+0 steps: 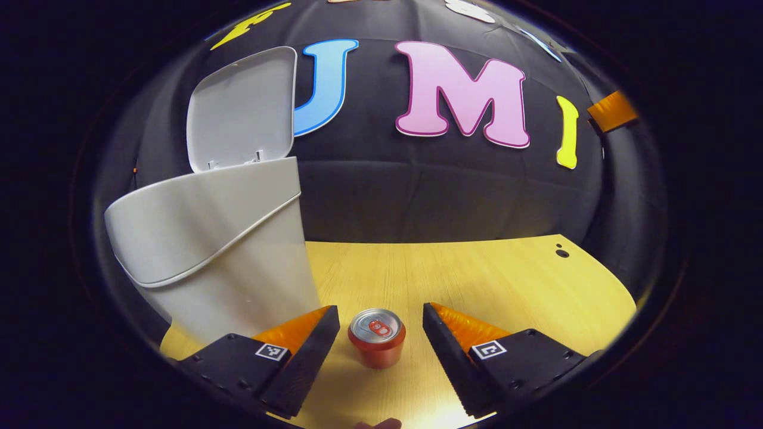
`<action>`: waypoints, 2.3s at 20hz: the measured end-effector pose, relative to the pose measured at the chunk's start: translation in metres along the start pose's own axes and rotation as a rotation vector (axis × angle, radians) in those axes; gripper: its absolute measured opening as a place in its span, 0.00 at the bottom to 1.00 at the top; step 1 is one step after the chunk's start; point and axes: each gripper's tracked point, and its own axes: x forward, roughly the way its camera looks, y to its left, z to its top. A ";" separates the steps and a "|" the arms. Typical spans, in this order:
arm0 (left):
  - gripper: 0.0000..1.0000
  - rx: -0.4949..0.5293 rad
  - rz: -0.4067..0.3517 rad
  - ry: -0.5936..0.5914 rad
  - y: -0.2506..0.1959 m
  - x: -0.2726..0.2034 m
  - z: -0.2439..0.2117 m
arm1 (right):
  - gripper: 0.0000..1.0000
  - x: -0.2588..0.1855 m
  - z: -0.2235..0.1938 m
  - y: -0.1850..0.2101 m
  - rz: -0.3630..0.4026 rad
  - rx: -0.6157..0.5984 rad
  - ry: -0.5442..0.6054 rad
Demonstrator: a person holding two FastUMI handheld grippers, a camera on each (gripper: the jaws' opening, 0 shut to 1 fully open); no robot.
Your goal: Press the lid of the desktop garbage bin to open it, pick up the crumpled paper on the desktop and throw it into the bin, then pick up the pop can on the desktop and drop it into the bin, and finally close the garbage bin lid.
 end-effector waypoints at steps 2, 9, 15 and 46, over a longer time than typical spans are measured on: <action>0.96 -0.012 -0.003 0.024 0.001 0.011 -0.008 | 0.96 0.004 -0.004 0.002 0.022 -0.007 0.011; 0.95 -0.026 -0.042 0.146 -0.005 0.043 -0.050 | 0.96 0.012 -0.012 0.003 0.029 -0.036 0.031; 0.85 -0.066 -0.142 0.182 -0.032 0.026 -0.037 | 0.96 0.013 -0.017 -0.011 0.007 0.003 0.028; 0.86 -0.033 0.116 -0.097 0.166 -0.071 0.168 | 0.94 -0.061 -0.024 -0.050 -0.081 0.273 -0.091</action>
